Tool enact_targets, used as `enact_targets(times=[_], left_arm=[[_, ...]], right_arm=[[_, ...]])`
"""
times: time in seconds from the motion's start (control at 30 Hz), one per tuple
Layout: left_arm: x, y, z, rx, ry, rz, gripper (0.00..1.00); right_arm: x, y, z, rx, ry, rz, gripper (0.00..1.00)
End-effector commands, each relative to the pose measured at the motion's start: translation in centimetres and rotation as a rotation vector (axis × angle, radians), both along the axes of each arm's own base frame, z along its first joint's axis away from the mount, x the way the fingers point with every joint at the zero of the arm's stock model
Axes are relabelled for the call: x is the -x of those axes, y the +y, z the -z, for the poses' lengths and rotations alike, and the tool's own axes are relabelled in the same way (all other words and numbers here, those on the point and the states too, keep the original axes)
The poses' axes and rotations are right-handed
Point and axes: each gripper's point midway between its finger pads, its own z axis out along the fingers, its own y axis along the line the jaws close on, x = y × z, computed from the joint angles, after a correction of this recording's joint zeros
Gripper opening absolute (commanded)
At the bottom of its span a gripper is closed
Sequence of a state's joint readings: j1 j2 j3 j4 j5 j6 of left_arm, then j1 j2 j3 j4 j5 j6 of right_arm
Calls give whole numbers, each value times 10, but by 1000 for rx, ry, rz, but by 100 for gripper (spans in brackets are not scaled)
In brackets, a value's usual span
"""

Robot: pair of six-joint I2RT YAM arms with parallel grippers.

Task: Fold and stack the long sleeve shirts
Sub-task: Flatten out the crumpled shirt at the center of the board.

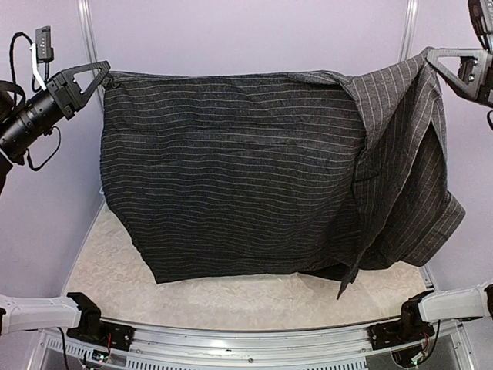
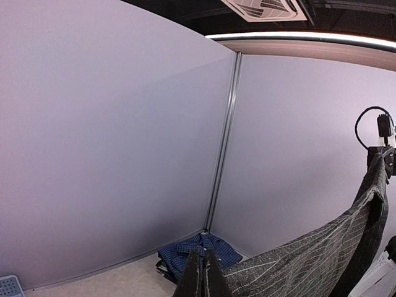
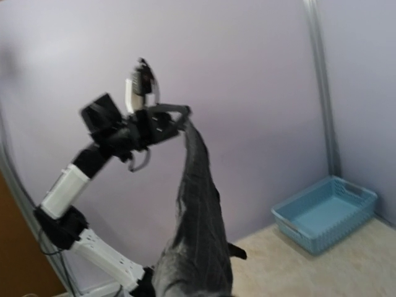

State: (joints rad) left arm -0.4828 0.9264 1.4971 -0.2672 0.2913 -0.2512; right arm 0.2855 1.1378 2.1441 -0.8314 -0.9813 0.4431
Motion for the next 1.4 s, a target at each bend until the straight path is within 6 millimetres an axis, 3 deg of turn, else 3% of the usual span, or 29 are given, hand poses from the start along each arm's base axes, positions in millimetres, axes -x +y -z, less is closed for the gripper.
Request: enact_targets(times=[0.0,0.07,0.2,0.33,0.43,0.57,0.67,0.9,0.93,1.03,1.17,1.27,1.37], left_arm=[[4,11,-4,-1,-16,-49,0],[-1,15,-3,-1,-1,-85,0],[-38,20,15,-39,82,-212,0],[-106,18,49,-99,187,-364,0],[-149,13,68,-129,220,-429,0],[-220,3,115,-186,295,-492,0],[-256,4,138,-188,333,-502,0],[-335,-3,214,-262,438,-521,0],[-349,-6,239,-289,473,-521,0],[-373,-14,286,-330,529,-509,0],[-388,-14,328,-364,573,-529,0],[-396,-10,353,-384,604,-547,0],[-403,-6,363,-384,611,-563,0]], right_arm=[[-14,-8,24,50,42,114,0],[-30,-13,39,85,85,195,0],[-91,-33,82,201,161,454,0],[-168,-53,136,339,240,699,0],[-223,-66,164,433,250,844,0],[-290,-68,187,510,224,932,0],[-333,-66,213,567,247,961,0],[-425,-68,295,666,301,1014,0],[-438,-67,316,696,326,1011,0],[-461,-63,349,737,356,1003,0],[-483,-65,382,776,361,1032,0],[-495,-64,398,791,354,1041,0],[-505,-66,410,796,347,1062,0]])
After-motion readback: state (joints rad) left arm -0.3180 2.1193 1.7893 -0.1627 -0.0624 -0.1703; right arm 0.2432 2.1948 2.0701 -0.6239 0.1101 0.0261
